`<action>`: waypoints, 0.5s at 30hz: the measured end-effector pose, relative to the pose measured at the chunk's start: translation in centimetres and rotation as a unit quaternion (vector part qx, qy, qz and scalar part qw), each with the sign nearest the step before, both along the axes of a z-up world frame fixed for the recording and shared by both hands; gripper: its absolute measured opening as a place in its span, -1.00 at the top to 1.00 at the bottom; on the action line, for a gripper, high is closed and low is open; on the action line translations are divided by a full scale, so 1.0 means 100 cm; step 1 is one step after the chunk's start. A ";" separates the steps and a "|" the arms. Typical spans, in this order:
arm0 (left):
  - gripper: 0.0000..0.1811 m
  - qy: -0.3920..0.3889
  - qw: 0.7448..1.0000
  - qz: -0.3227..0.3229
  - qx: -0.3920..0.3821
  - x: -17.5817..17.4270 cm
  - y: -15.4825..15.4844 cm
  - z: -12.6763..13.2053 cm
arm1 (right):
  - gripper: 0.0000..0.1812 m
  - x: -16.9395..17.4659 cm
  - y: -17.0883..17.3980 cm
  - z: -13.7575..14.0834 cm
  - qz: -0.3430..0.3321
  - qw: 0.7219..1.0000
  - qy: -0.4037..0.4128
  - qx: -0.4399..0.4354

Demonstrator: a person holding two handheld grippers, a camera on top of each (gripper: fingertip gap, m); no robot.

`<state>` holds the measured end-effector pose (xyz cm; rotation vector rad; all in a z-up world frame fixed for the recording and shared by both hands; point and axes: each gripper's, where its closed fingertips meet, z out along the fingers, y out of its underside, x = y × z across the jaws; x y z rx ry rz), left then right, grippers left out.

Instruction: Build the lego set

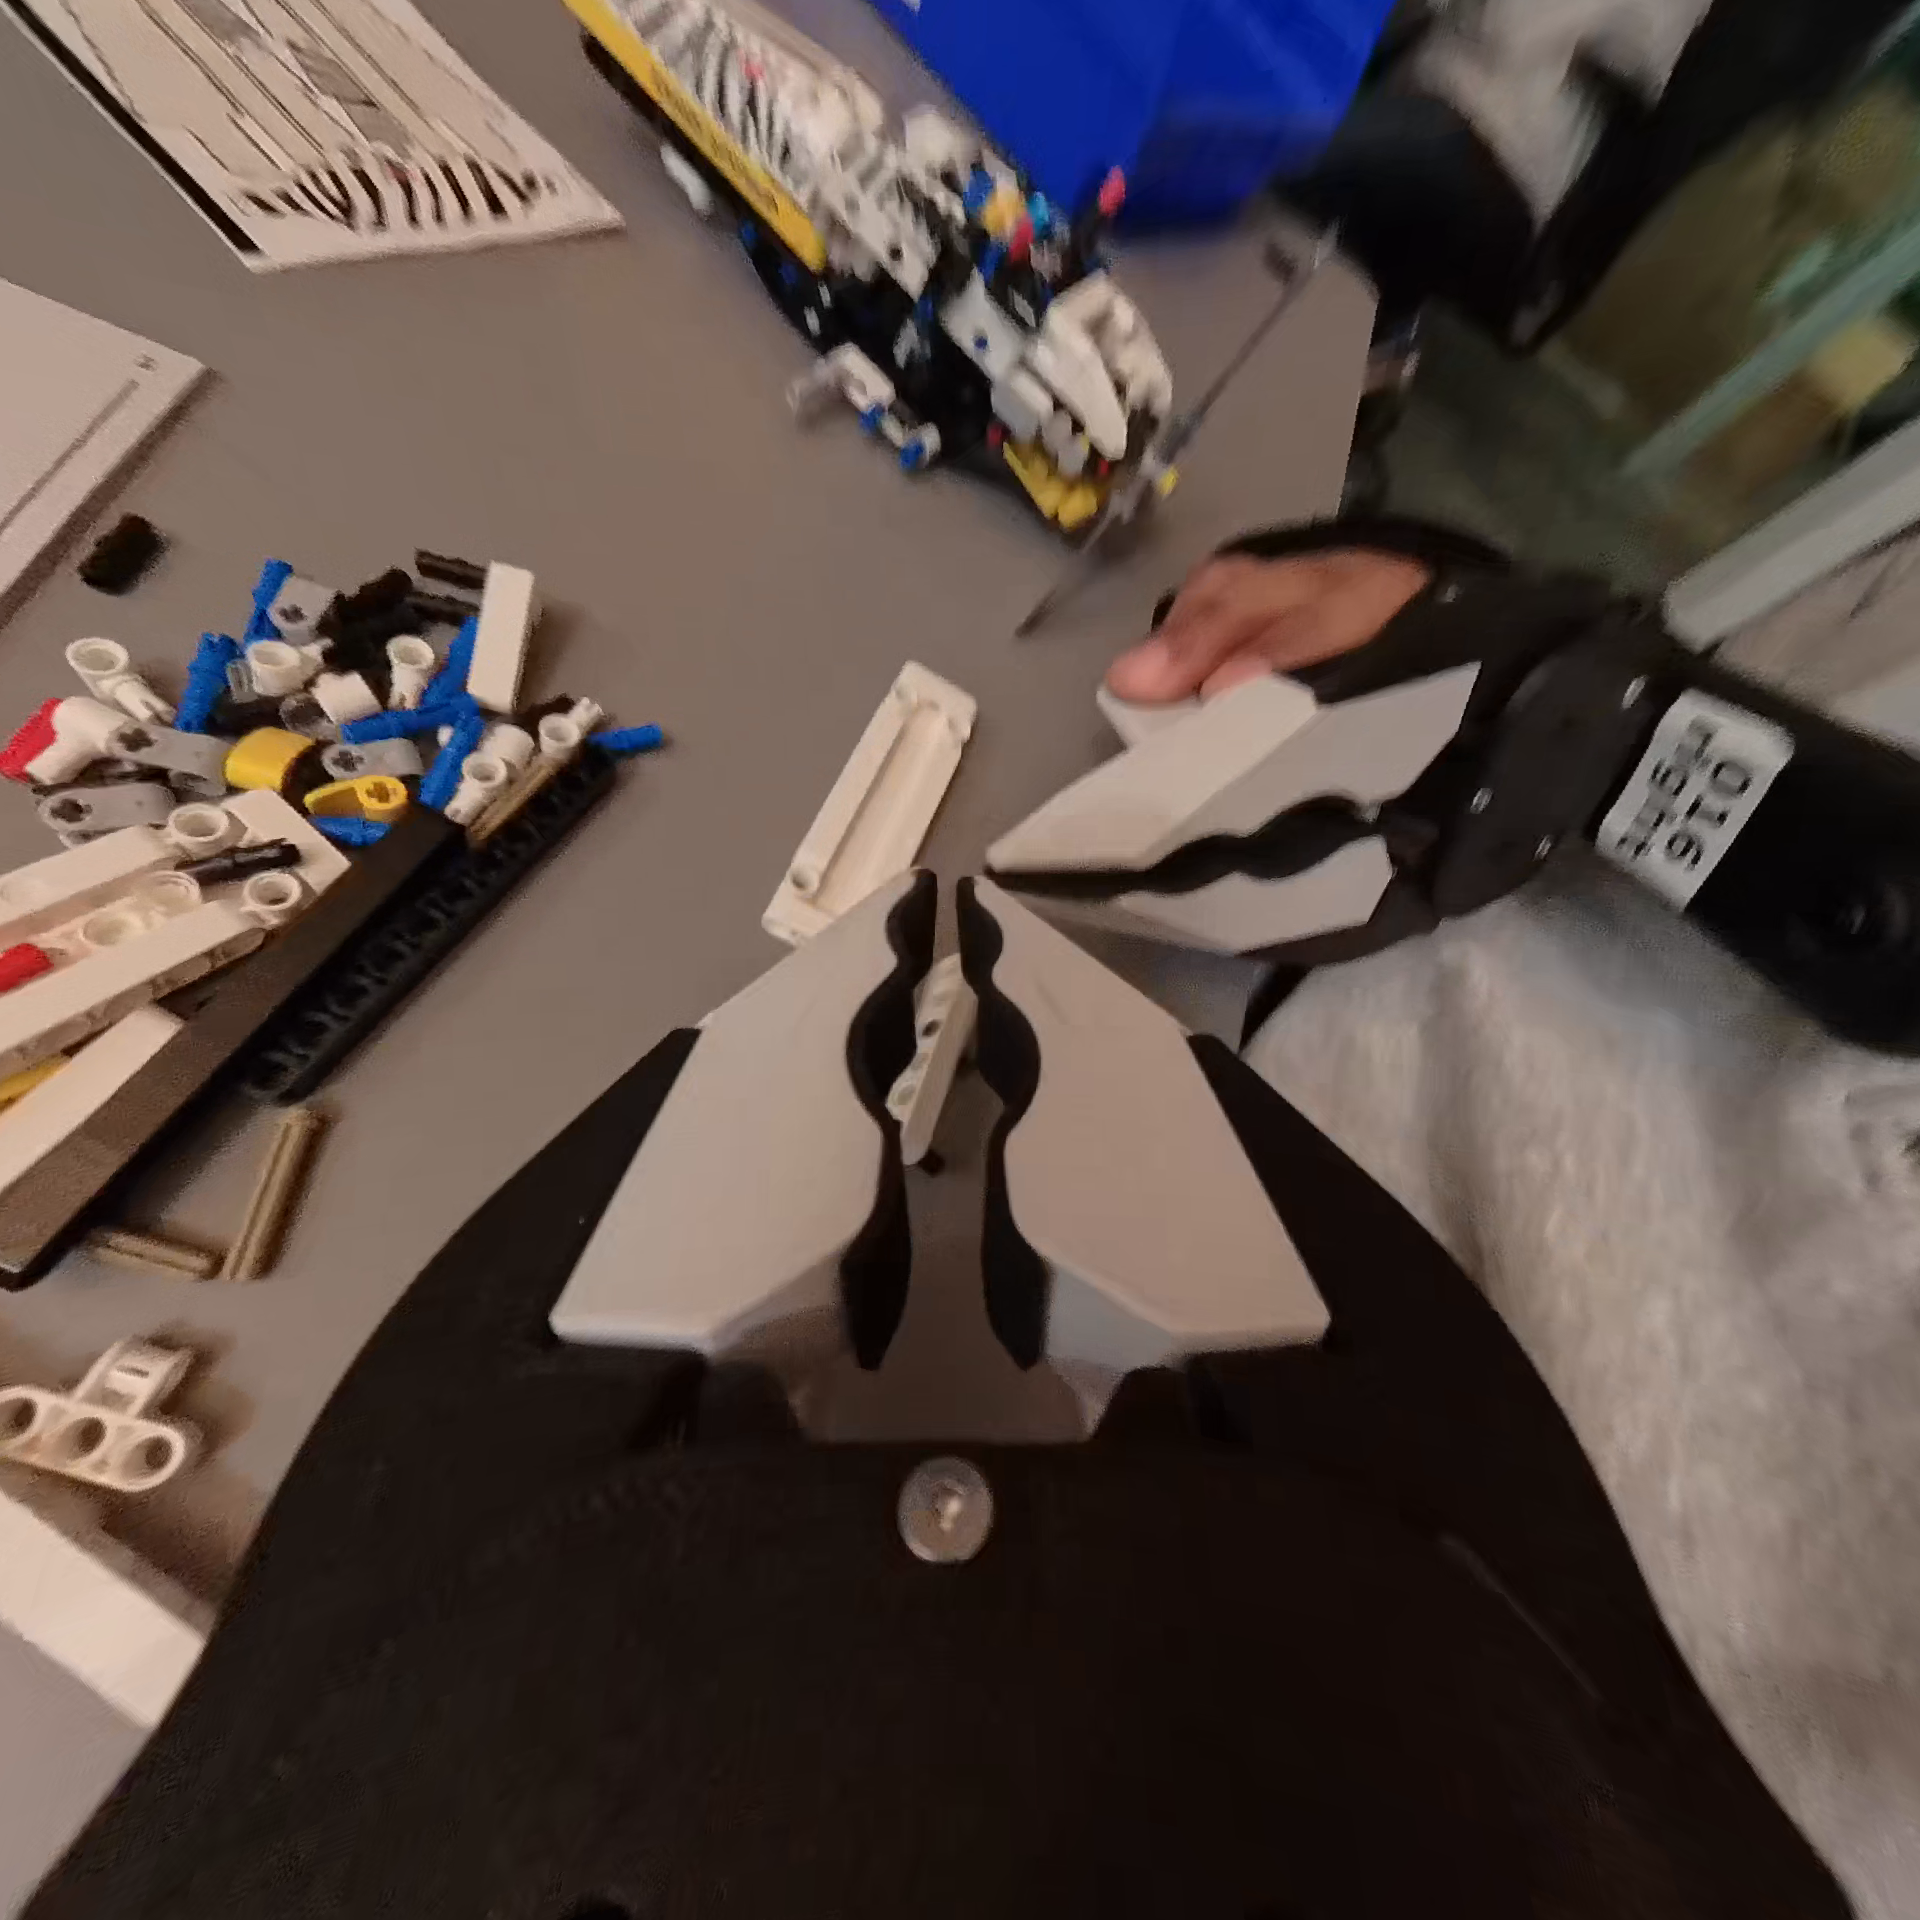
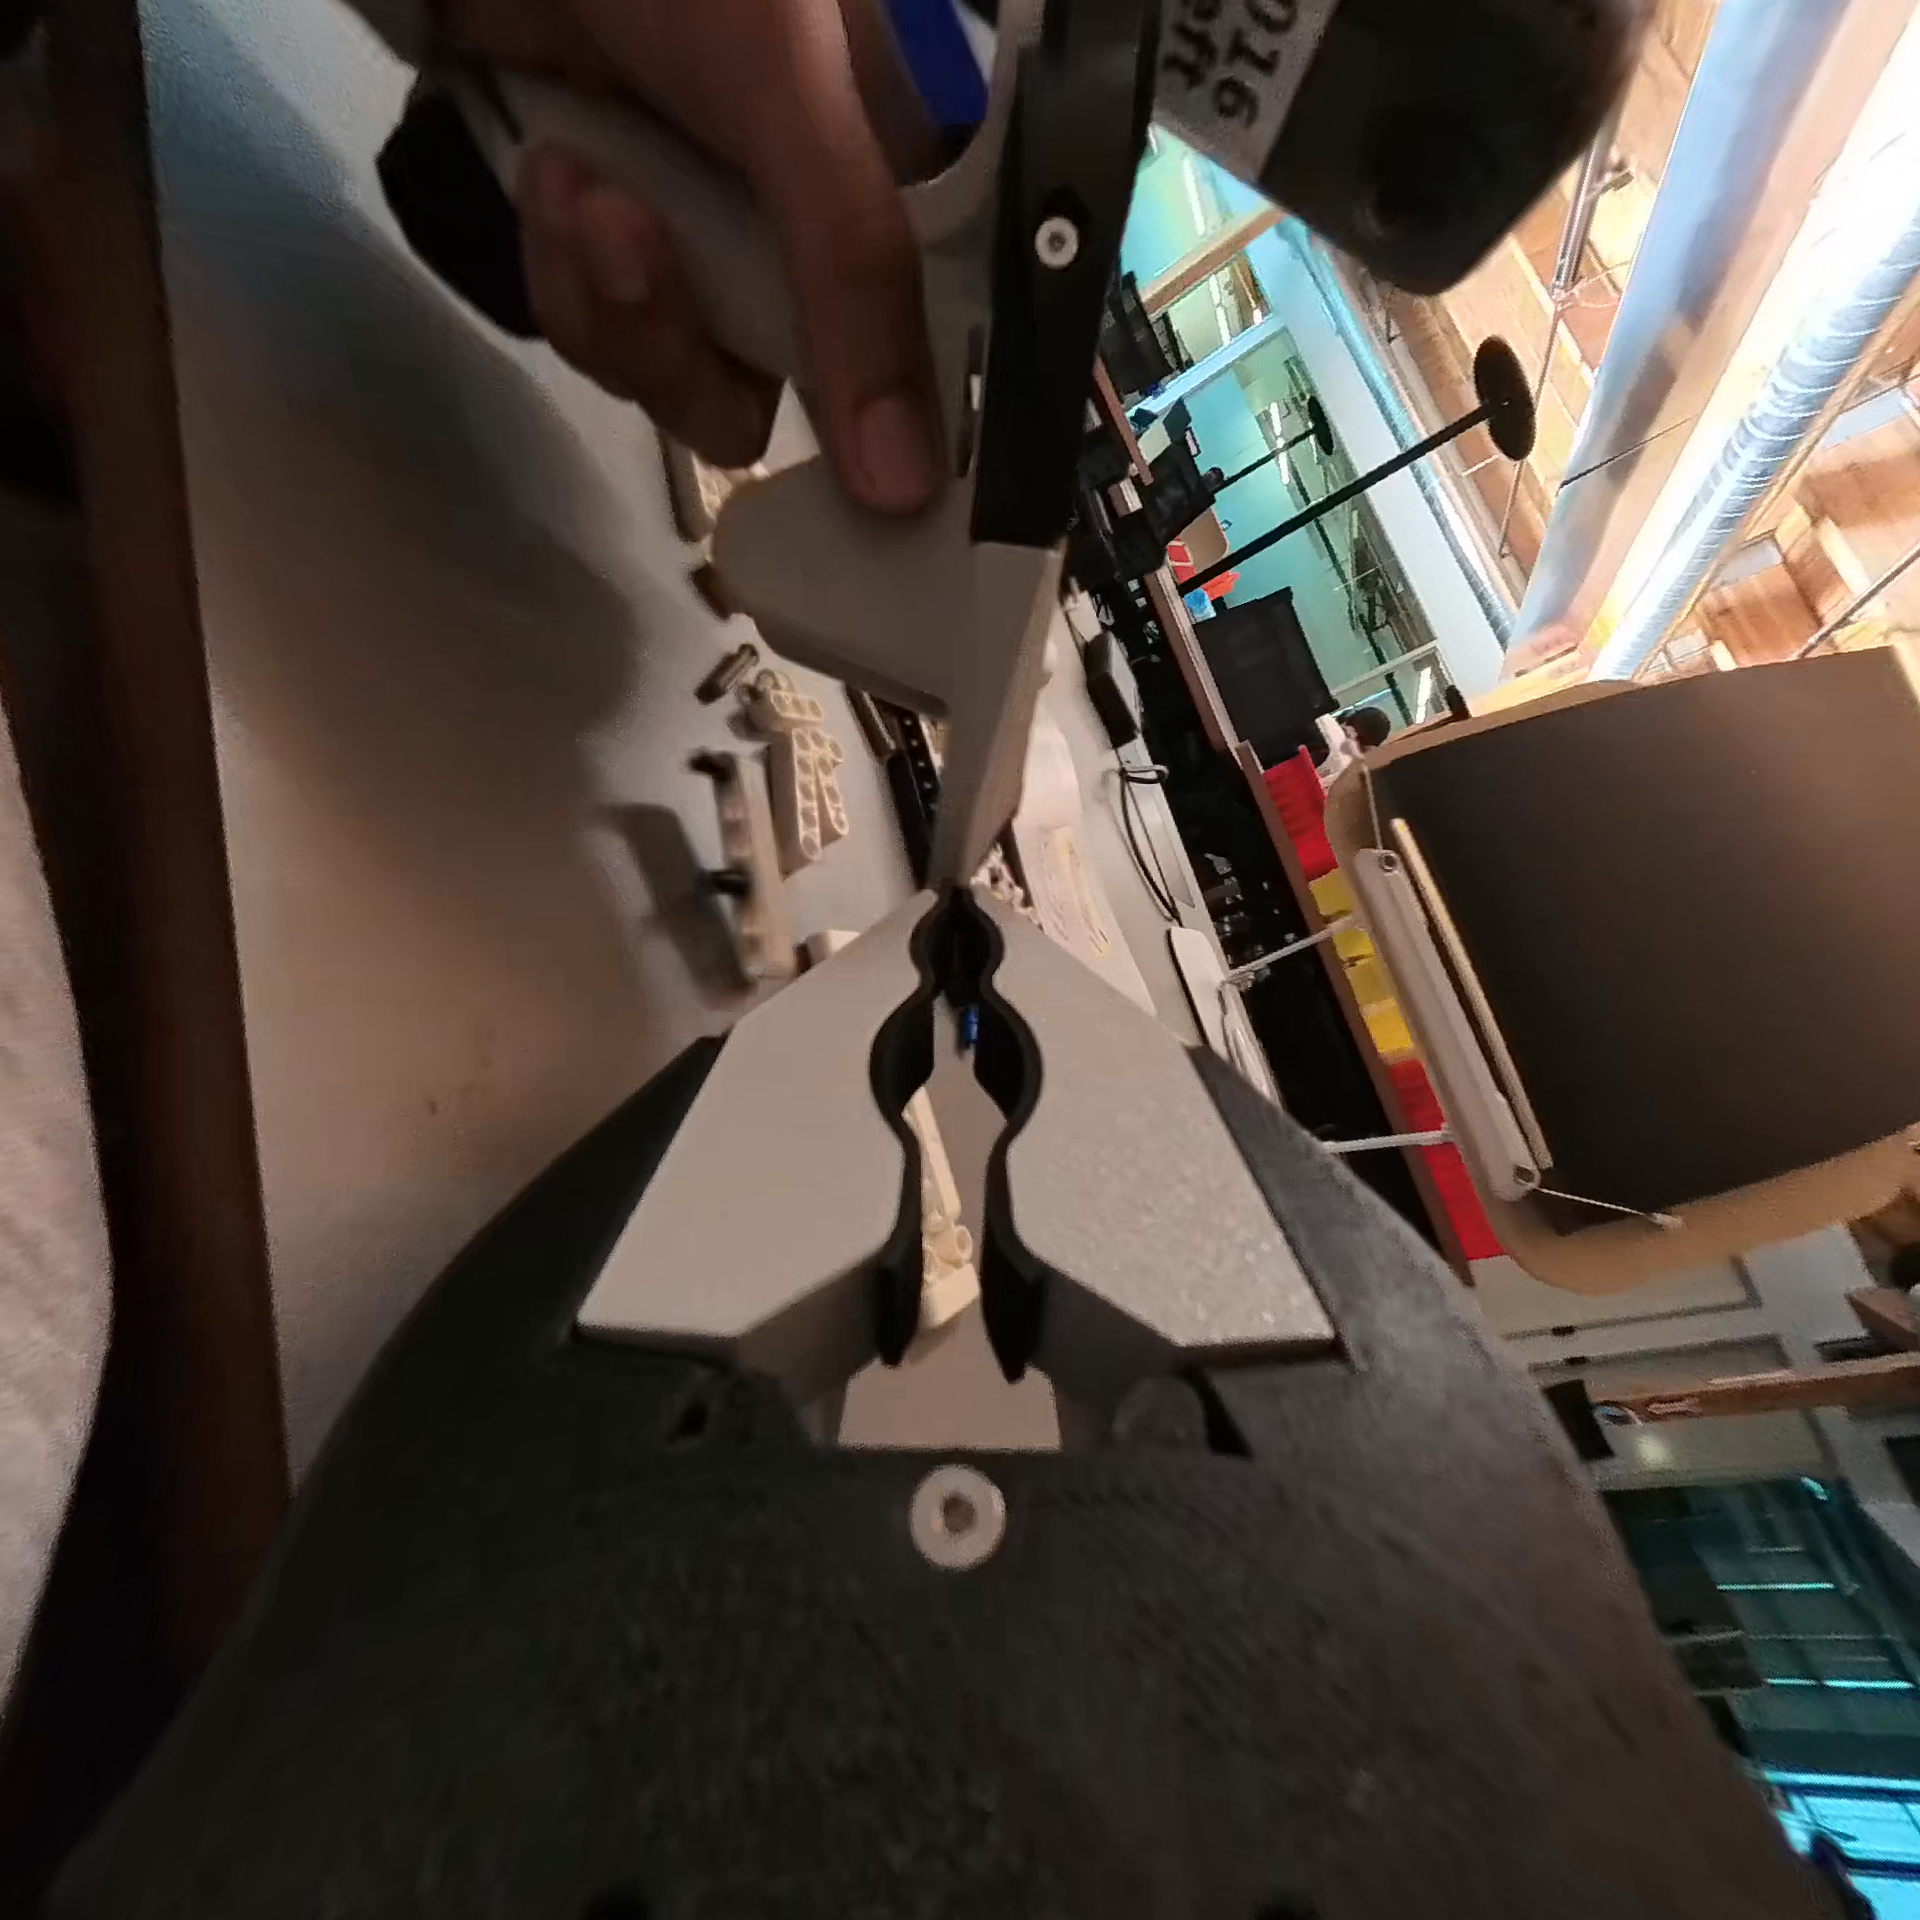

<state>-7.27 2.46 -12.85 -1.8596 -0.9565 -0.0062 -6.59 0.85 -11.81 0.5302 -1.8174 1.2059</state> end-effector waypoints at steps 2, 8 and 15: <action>1.00 -0.004 0.998 -0.027 -0.052 0.006 -0.002 -0.011 | 1.00 0.000 0.000 -0.001 0.000 1.000 -0.005 0.001; 0.91 -0.005 0.996 -0.024 -0.088 0.008 -0.011 -0.016 | 1.00 -0.008 0.004 0.009 -0.007 0.998 -0.053 -0.033; 0.66 0.031 0.994 -0.050 -0.088 0.029 -0.007 -0.008 | 1.00 -0.010 0.008 0.019 -0.005 0.996 -0.066 -0.066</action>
